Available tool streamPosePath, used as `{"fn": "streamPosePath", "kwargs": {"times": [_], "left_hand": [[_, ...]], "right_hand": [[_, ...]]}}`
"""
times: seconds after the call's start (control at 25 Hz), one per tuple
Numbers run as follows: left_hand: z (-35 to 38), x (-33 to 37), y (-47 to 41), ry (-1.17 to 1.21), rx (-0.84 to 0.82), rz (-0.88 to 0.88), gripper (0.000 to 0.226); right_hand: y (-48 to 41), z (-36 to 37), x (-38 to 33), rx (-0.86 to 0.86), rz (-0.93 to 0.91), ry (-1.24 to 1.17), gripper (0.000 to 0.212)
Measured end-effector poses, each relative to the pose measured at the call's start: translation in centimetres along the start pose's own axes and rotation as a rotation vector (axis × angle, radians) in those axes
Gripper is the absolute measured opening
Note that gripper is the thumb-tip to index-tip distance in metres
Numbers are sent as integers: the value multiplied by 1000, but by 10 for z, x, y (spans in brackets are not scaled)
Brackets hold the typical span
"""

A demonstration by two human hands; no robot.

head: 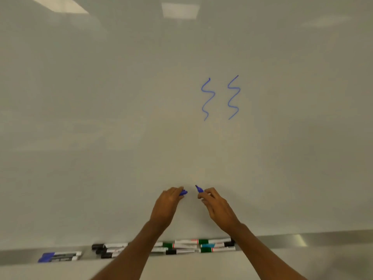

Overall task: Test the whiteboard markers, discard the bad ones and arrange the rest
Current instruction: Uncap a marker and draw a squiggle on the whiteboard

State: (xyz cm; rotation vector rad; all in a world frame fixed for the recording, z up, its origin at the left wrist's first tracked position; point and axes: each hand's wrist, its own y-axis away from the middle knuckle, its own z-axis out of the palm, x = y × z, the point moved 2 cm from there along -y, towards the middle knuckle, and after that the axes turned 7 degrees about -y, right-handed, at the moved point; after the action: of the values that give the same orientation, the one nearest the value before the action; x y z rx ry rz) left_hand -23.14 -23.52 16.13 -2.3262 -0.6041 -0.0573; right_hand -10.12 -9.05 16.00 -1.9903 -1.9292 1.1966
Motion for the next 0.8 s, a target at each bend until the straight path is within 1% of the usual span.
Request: {"fn": "streamPosePath", "kwargs": {"times": [0.08,0.16,0.2,0.32,0.52,0.64,0.8], "left_hand": [[17,1,26,68,-222,-168,32],[29,2,45,69,-346,-215,31],[31,4,52,67,-376,-222,31],[36,10,66,57,-422,-220,31],[41,17,74,44,-457,-204,33],[43,20,78,33,-484,-179,34],[46,23,76,38,-529,-131,33]], "right_hand": [[22,13,11,-150,155,8,29],[36,18,18,-214,271,7,37],[40,21,20,-233,273,19,37],[49,29,21,-302,217,67,32],[53,40,18,-375,184,124,34],[55,46,16,-440,185,145,35],[58,51,16,-472,211,163,38]]}}
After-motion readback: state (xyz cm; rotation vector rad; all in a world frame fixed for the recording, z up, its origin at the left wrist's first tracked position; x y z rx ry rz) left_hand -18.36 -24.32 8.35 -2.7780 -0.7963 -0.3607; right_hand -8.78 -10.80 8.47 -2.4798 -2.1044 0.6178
